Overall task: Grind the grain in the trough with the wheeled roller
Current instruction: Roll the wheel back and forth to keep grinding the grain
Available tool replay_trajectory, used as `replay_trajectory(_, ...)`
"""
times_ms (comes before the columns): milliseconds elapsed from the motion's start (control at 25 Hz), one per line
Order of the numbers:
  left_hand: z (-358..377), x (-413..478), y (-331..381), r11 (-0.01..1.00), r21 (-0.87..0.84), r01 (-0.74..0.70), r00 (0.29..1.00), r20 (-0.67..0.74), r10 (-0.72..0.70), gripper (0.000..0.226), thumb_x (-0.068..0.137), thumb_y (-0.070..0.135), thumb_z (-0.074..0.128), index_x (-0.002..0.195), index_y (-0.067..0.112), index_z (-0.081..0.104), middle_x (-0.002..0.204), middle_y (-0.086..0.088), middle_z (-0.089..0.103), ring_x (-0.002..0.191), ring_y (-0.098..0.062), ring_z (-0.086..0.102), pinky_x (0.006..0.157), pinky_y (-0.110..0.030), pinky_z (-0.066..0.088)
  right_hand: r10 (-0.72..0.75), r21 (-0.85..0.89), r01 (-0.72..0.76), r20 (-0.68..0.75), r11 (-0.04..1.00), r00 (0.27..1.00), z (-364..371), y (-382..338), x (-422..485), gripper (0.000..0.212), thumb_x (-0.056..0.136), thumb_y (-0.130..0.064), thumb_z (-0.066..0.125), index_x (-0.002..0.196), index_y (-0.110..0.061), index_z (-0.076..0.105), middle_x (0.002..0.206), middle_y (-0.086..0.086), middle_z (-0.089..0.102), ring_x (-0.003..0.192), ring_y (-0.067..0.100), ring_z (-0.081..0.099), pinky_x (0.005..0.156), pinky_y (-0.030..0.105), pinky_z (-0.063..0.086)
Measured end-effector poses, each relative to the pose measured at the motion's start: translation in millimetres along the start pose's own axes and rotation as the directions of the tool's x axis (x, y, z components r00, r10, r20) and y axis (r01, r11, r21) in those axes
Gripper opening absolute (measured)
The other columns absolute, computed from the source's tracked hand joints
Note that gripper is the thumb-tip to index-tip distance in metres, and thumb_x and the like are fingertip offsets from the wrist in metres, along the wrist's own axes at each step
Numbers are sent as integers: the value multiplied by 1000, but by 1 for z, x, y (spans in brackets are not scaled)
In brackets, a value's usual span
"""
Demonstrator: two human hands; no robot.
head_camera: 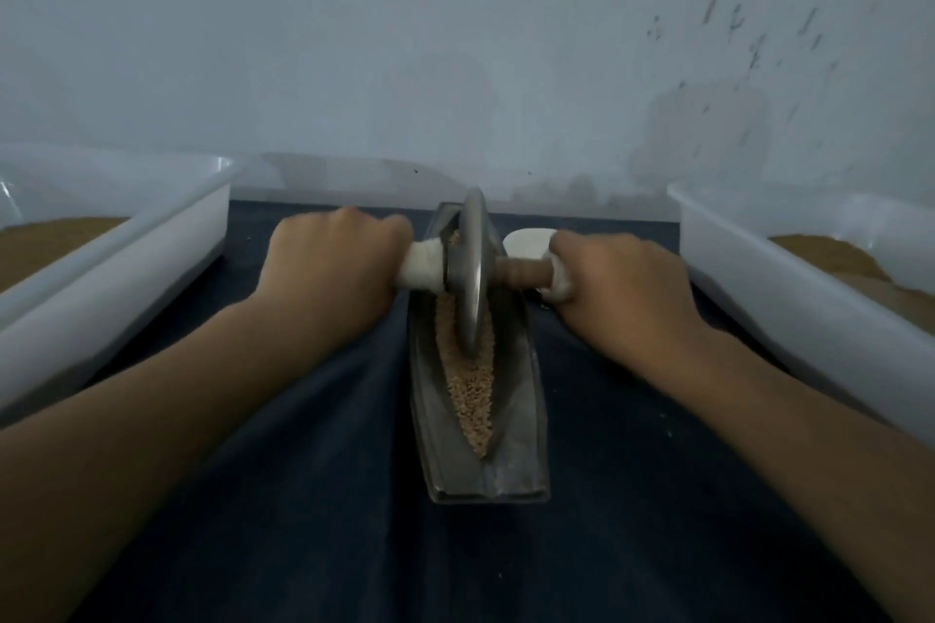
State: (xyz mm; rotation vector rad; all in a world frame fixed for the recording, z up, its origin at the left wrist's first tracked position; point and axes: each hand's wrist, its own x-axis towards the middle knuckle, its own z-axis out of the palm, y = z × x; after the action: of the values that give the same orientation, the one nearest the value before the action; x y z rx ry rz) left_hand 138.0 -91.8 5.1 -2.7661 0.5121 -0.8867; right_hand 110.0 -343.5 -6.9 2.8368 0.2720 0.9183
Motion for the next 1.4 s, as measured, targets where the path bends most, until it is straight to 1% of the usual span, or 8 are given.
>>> replay_trajectory(240,-40,-49,-14,998,13,-68,995,68,67,22,67,55,55,77,38,46,58,13,31,47,-13,37,46,-25,25,-74,6,74,-26,997,997,-57,-8,-44,20,72,-50,44,71,-32,52,51,-12,31,41,13,31,43,18,12)
replay_trajectory(360,-17,-24,-6,1000,-7,6,983,185,-4,15,77,51,53,87,39,52,70,12,46,62,-15,52,56,-29,36,-42,-67,41,-14,997,999,-32,-15,-18,24,70,-36,66,67,-27,44,55,-12,26,45,8,23,45,20,14)
replay_trajectory(600,36,35,-3,986,-85,145,989,38,-142,7,88,33,57,83,29,57,76,1,55,65,-24,55,55,-32,34,28,-142,-30,-10,989,1000,18,-17,63,6,87,-31,66,89,-26,63,63,-5,38,57,20,39,50,28,17)
replay_trajectory(760,27,4,-2,994,-98,52,996,-67,-59,25,81,35,62,72,26,40,60,5,41,48,-19,35,47,-27,24,-5,-103,7,13,995,1000,1,-20,33,10,86,-28,66,86,-26,55,69,-7,50,59,17,46,53,29,23)
replay_trajectory(960,-4,-52,-25,988,-148,-54,998,26,58,23,61,56,47,75,38,41,57,11,44,48,-16,50,45,-29,43,-89,-61,84,-72,995,993,-59,-20,-30,26,64,-43,64,66,-31,41,54,-15,15,47,-1,10,46,18,5)
replay_trajectory(1080,-7,-50,-29,985,-168,-37,989,135,60,31,57,59,37,82,45,47,64,13,52,60,-16,59,57,-35,53,-89,-10,89,-4,996,996,-58,-16,-26,21,64,-50,49,64,-31,39,51,-14,24,43,2,21,45,18,11)
replay_trajectory(1280,19,21,-10,996,-55,73,973,222,-59,18,80,39,59,96,33,63,85,4,61,76,-24,62,60,-34,41,34,-82,-27,80,996,996,6,-13,41,16,78,-36,61,69,-27,51,65,-6,51,55,18,45,48,23,25)
replay_trajectory(1400,28,44,-7,993,-30,110,982,154,-104,13,87,32,59,98,28,63,82,-1,55,75,-28,60,59,-35,40,67,-68,-63,64,996,996,25,-9,64,13,85,-32,60,76,-27,53,74,0,60,60,23,50,50,26,29)
